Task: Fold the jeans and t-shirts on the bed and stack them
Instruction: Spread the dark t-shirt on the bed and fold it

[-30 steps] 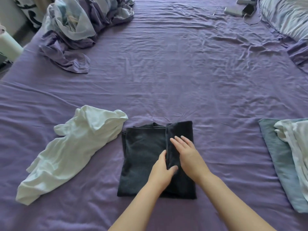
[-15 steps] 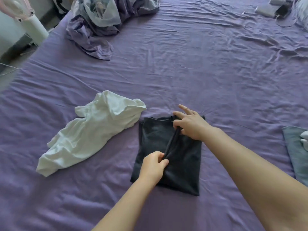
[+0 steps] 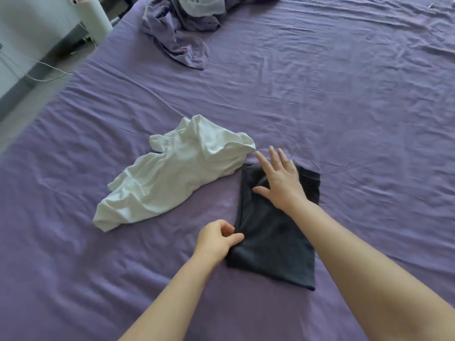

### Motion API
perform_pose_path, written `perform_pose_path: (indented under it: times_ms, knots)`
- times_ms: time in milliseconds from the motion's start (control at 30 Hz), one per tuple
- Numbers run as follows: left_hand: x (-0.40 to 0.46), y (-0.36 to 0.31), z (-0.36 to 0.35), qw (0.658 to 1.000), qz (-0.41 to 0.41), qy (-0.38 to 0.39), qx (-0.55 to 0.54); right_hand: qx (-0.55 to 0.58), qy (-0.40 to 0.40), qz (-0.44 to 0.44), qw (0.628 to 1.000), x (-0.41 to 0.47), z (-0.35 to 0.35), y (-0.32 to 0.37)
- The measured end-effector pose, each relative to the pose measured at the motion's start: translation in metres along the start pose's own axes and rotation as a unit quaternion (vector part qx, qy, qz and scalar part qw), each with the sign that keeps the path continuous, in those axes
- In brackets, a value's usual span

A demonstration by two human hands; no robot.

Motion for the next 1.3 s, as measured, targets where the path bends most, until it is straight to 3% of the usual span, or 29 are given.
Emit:
perform_pose_path:
  times_ms: [100, 167, 267, 400, 533, 767, 1033, 1300]
  knots:
    - [0.004, -0.01, -0.005, 0.999, -0.027, -0.028, 0.007, 0.011, -0.077, -0.089, 0.993, -0.03, -0.004, -0.018]
    - [0.008, -0.023, -0.007, 0.999, -0.035, -0.028, -0.006, 0.102, -0.119, -0.171, 0.973, -0.055, -0.009, -0.03]
    - [0.018, -0.041, -0.012, 0.999, -0.034, -0.03, 0.009, 0.283, -0.153, -0.26, 0.911, -0.087, -0.02, -0.038]
    - [0.029, -0.054, -0.017, 0.999, 0.005, -0.013, -0.052, 0.408, -0.176, -0.322, 0.836, -0.105, -0.027, -0.045]
    - [0.028, -0.06, -0.023, 0.982, 0.039, 0.026, -0.185, 0.428, -0.177, -0.305, 0.832, -0.114, -0.027, -0.052]
    - [0.008, -0.096, -0.025, 0.943, -0.008, 0.127, -0.307, 0.515, -0.208, -0.278, 0.784, -0.123, 0.017, -0.073]
    - [-0.023, -0.184, -0.056, 0.939, -0.104, 0.176, -0.277, 0.481, -0.302, -0.282, 0.773, -0.171, 0.108, -0.128]
    - [-0.089, -0.281, -0.159, 0.935, -0.188, 0.189, -0.233, 0.439, -0.368, -0.317, 0.756, -0.266, 0.172, -0.227]
Point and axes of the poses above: each hand's wrist, its own x-axis towards the middle knuckle, its own z-axis out of the back of the hand, y = z × x, the point moved 2 cm from there along x, towards the middle knuckle, and after that the axes turned 4 degrees about x, right-handed, at the moved point
